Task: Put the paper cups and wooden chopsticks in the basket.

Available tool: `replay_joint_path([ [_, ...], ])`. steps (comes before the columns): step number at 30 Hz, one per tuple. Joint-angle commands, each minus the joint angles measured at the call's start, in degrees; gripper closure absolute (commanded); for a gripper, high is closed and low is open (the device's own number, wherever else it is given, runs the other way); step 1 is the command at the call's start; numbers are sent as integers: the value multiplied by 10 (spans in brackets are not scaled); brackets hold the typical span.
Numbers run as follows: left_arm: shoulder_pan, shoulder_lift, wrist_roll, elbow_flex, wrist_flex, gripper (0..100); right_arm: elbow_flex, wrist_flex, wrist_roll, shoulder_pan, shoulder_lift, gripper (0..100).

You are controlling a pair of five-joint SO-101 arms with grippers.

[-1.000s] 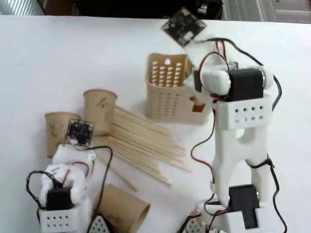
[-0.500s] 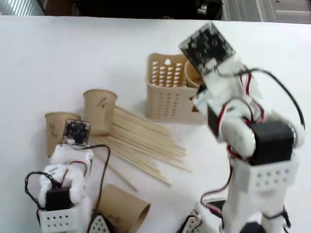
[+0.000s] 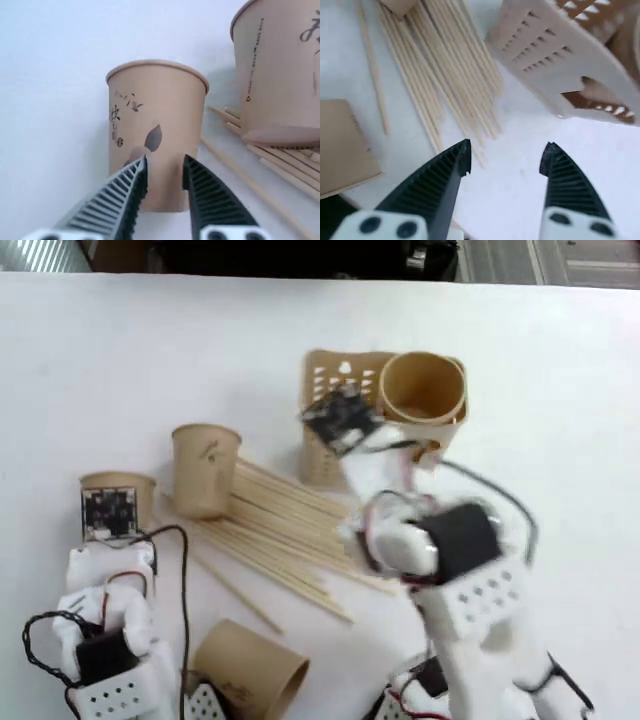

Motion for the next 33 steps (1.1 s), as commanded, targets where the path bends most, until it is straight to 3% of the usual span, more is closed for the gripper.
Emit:
replay_joint_path([
  [1, -25, -7, 0, -50, 18, 801, -2, -13, -57, -62, 49, 769],
  [13, -35, -7, 1, -62, 34, 797, -82, -111, -187, -80, 196, 769],
  [20, -120, -7, 56, -86, 32, 797, -162, -186, -195, -93, 284, 769],
  [24, -140, -7, 56, -90, 31, 797, -177, -233, -242, -128, 349, 769],
  [27, -140, -7, 56, -89, 31, 797, -209, -254, -323, -169, 407, 765],
  [33, -140, -7, 56, -88, 31, 797, -370, -247, -384, -200, 531, 638],
])
